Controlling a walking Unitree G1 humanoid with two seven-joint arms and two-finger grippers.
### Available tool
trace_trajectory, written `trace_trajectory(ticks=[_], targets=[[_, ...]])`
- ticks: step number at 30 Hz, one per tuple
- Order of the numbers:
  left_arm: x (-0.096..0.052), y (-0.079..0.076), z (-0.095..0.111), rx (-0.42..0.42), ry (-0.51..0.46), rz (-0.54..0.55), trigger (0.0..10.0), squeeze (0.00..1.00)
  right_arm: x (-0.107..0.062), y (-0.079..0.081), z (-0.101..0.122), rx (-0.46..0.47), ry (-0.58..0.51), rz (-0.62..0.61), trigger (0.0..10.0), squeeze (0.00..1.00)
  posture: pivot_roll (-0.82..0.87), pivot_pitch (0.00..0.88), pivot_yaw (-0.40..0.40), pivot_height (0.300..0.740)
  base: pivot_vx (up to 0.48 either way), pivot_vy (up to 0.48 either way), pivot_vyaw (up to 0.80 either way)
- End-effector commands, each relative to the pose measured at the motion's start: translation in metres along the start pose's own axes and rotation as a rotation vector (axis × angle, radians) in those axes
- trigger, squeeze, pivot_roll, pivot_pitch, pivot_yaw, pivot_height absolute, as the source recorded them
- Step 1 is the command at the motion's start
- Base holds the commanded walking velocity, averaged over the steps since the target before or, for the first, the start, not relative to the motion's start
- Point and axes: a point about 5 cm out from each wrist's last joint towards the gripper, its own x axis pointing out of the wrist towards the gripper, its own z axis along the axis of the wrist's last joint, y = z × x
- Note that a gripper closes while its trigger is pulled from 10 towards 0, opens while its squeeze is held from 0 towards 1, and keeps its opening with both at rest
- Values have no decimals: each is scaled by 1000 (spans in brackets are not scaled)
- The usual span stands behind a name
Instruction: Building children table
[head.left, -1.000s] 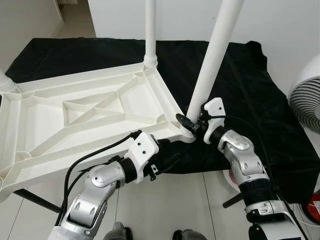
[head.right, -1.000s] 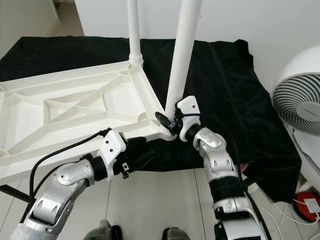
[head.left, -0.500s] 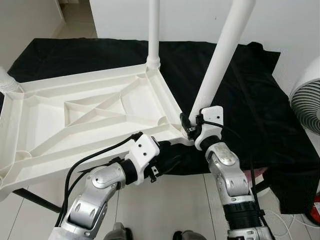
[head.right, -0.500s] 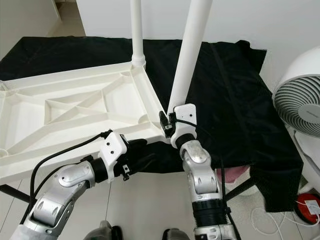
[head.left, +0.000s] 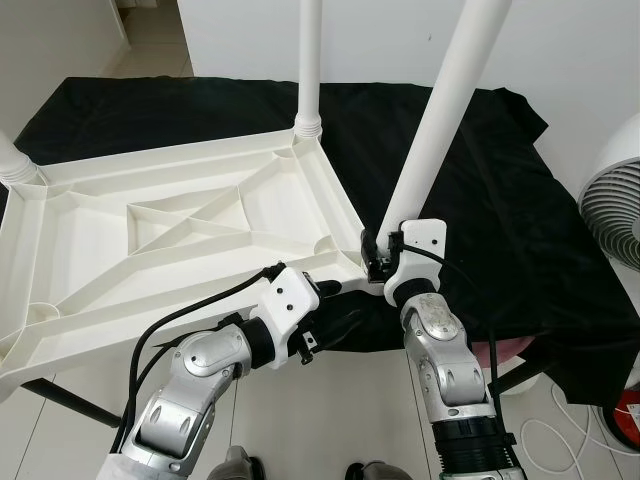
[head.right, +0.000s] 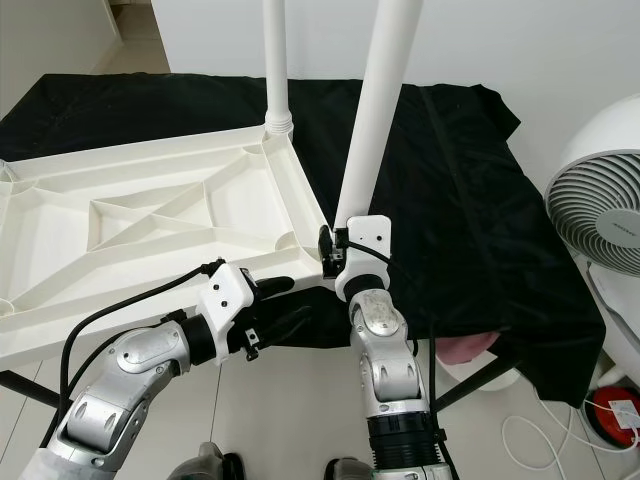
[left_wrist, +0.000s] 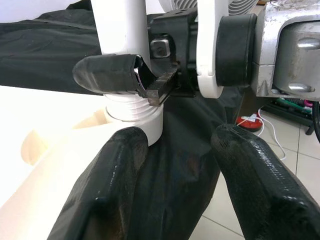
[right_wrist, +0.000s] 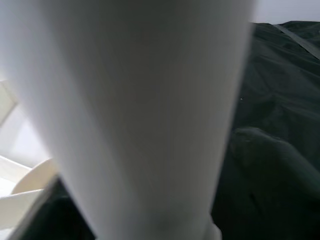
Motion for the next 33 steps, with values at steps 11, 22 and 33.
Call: trace_trajectory(ticks=[11, 22, 33], targets=[[0, 4, -2, 3, 6, 54, 10000, 0, 14, -13, -3, -80, 42, 262, 10000, 0, -56, 82, 19, 740, 0, 0, 0], [-1, 6, -1, 10, 10, 49, 10000, 0, 35, -24, 10, -213, 17, 647, 10000, 0, -49, 83, 35, 740, 0, 0, 0], [-1, 8, -1, 16, 12, 48, 10000, 0, 37, -19, 8, -247, 39, 811, 10000, 0, -41, 77, 28, 740, 0, 0, 0]])
